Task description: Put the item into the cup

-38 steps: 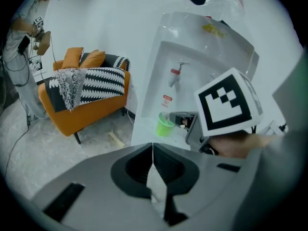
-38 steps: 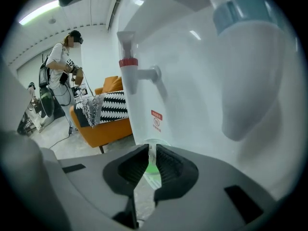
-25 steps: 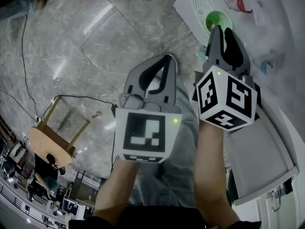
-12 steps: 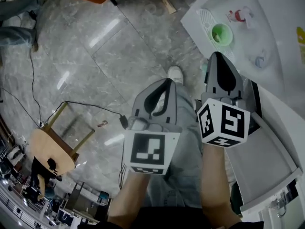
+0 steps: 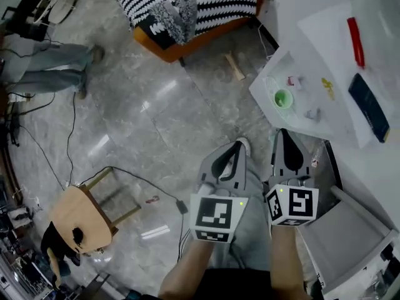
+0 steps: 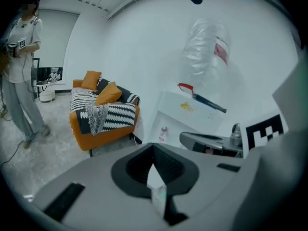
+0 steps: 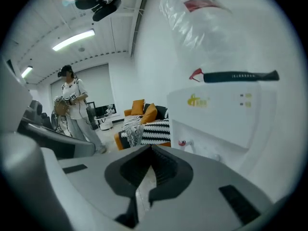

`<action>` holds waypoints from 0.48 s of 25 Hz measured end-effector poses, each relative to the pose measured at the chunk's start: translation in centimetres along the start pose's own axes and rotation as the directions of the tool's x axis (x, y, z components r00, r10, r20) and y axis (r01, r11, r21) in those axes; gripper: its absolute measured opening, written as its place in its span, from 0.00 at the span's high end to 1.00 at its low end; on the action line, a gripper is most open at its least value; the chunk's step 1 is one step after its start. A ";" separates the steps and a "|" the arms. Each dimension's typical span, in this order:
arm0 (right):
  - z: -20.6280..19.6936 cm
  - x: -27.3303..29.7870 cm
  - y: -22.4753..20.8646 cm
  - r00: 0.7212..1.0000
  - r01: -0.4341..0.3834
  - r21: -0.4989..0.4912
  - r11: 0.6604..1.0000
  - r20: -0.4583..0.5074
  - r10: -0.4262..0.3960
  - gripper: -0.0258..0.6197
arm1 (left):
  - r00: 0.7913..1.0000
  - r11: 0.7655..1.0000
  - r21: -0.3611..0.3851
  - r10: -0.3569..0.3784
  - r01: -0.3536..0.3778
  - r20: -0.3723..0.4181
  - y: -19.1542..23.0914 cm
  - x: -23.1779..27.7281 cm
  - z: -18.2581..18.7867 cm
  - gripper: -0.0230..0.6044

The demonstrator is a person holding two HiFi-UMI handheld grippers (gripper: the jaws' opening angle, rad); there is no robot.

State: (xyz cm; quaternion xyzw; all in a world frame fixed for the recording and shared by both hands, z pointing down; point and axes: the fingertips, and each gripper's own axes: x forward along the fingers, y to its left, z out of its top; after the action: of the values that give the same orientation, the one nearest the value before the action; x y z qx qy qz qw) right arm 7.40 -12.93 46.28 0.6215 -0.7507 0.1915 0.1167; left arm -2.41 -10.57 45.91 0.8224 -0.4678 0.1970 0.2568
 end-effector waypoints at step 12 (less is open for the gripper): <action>9.2 -8.6 2.8 0.997 -0.061 -0.016 0.998 0.053 0.062 0.94 | 0.995 1.000 -0.004 -0.030 0.030 0.097 -3.4 -8.0 8.2 0.94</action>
State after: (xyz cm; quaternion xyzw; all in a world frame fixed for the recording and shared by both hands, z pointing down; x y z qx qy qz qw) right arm 6.93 -8.84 34.00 0.6020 -0.7737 0.1730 0.0953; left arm -2.64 -8.76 34.09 0.8374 -0.4678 0.1517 0.2388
